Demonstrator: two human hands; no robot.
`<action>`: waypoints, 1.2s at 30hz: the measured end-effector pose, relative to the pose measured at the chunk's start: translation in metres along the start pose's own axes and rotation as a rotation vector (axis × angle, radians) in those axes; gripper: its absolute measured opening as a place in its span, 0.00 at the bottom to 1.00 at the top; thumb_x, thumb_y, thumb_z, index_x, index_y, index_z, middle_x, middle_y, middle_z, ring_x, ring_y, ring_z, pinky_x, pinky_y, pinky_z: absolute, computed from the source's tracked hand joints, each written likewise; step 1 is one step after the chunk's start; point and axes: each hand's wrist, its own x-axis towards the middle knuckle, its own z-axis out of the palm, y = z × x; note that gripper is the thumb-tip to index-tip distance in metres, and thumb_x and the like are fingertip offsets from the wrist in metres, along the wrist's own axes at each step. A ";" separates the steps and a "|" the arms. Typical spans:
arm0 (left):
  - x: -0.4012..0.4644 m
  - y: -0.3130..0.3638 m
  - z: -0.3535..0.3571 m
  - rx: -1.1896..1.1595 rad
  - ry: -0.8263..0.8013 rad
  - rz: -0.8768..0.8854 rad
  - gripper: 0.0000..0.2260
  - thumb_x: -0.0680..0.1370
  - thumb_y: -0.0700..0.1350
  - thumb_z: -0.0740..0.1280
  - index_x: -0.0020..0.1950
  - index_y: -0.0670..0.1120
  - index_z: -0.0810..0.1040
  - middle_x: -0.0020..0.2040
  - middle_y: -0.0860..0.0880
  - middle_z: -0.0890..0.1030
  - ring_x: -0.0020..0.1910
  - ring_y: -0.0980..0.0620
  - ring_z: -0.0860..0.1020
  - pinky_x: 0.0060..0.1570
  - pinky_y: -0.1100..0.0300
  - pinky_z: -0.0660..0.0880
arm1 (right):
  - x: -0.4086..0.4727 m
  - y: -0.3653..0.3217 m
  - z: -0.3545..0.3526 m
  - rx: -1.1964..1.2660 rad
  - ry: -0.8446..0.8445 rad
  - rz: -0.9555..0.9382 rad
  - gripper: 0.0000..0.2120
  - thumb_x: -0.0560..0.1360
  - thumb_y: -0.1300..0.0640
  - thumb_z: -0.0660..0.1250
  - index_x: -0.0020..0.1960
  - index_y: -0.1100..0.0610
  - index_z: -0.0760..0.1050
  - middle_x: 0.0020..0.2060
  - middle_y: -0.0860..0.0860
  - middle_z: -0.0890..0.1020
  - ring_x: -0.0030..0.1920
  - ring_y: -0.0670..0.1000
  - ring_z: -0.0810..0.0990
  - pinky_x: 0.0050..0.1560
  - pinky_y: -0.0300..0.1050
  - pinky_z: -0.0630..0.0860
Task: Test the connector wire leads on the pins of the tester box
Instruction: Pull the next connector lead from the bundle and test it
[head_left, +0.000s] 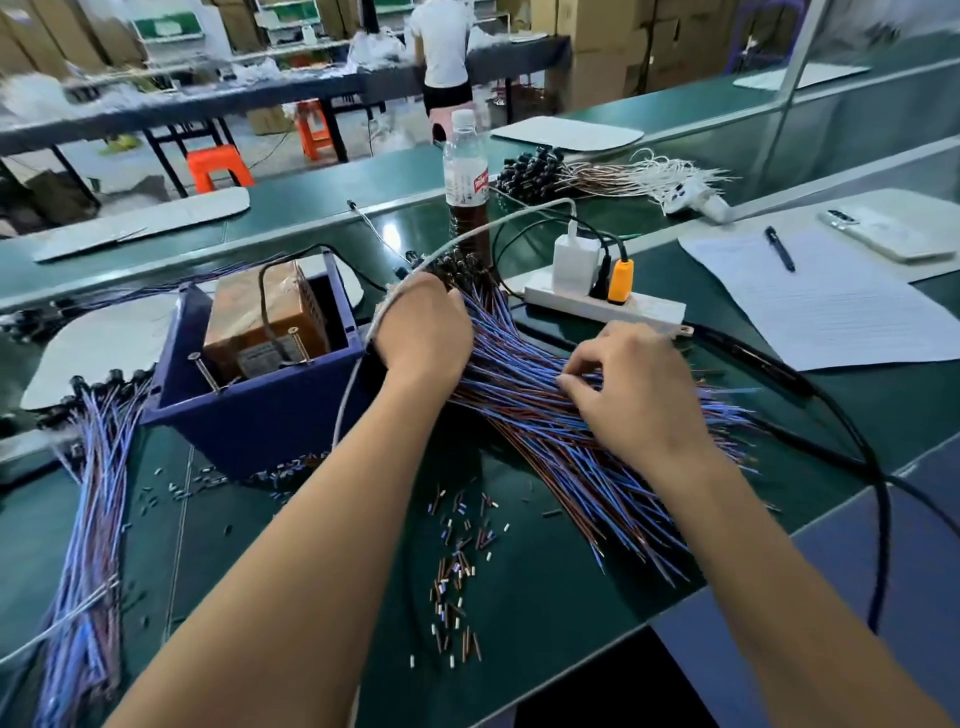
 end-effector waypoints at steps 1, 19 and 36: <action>-0.003 -0.002 0.002 0.049 0.003 0.024 0.18 0.86 0.53 0.58 0.59 0.40 0.78 0.54 0.39 0.82 0.53 0.38 0.82 0.51 0.49 0.80 | 0.001 -0.001 0.003 0.016 -0.011 0.019 0.05 0.76 0.51 0.76 0.46 0.53 0.87 0.43 0.51 0.82 0.46 0.53 0.79 0.48 0.45 0.75; -0.073 -0.112 -0.087 -1.418 -0.769 0.124 0.20 0.80 0.51 0.69 0.32 0.48 0.68 0.26 0.52 0.61 0.21 0.57 0.57 0.22 0.67 0.51 | -0.017 -0.123 0.036 0.398 0.218 -0.392 0.06 0.81 0.59 0.69 0.47 0.60 0.82 0.41 0.54 0.84 0.41 0.56 0.81 0.43 0.54 0.77; -0.101 -0.336 -0.072 -0.144 0.195 -0.673 0.14 0.82 0.50 0.63 0.50 0.43 0.83 0.52 0.36 0.84 0.53 0.34 0.81 0.46 0.52 0.70 | -0.031 -0.337 0.163 0.003 -0.540 -0.596 0.10 0.86 0.55 0.59 0.53 0.56 0.77 0.49 0.58 0.78 0.54 0.61 0.80 0.46 0.49 0.74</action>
